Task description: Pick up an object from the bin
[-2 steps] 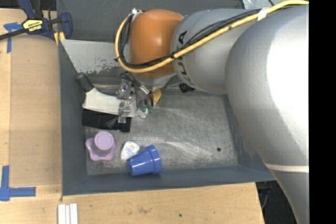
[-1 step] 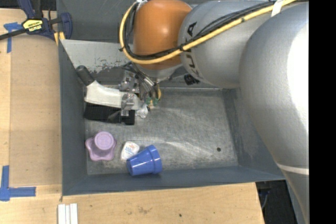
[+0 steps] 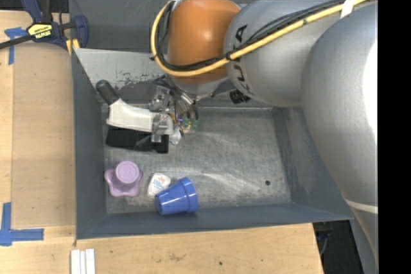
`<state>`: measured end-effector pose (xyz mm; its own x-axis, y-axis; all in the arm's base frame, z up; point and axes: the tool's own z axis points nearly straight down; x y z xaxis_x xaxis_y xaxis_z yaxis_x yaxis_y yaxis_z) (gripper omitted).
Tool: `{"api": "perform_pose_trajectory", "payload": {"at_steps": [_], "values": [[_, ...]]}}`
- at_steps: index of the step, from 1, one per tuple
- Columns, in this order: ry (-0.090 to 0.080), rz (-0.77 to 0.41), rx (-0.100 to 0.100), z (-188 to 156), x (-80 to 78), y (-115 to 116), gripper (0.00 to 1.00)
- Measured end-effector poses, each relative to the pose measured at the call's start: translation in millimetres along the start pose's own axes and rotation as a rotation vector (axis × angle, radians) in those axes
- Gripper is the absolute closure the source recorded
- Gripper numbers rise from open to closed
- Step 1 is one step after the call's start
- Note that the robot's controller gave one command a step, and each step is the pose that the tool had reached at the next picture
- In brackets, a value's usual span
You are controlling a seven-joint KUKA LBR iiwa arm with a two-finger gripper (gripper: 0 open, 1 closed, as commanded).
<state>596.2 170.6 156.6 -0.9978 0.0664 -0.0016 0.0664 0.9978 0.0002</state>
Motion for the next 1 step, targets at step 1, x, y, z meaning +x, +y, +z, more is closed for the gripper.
{"api": "perform_pose_trajectory", "payload": {"at_steps": [1], "values": [[-0.001,0.003,0.000,-3.7,-9.0,-4.6,1.00]]}}
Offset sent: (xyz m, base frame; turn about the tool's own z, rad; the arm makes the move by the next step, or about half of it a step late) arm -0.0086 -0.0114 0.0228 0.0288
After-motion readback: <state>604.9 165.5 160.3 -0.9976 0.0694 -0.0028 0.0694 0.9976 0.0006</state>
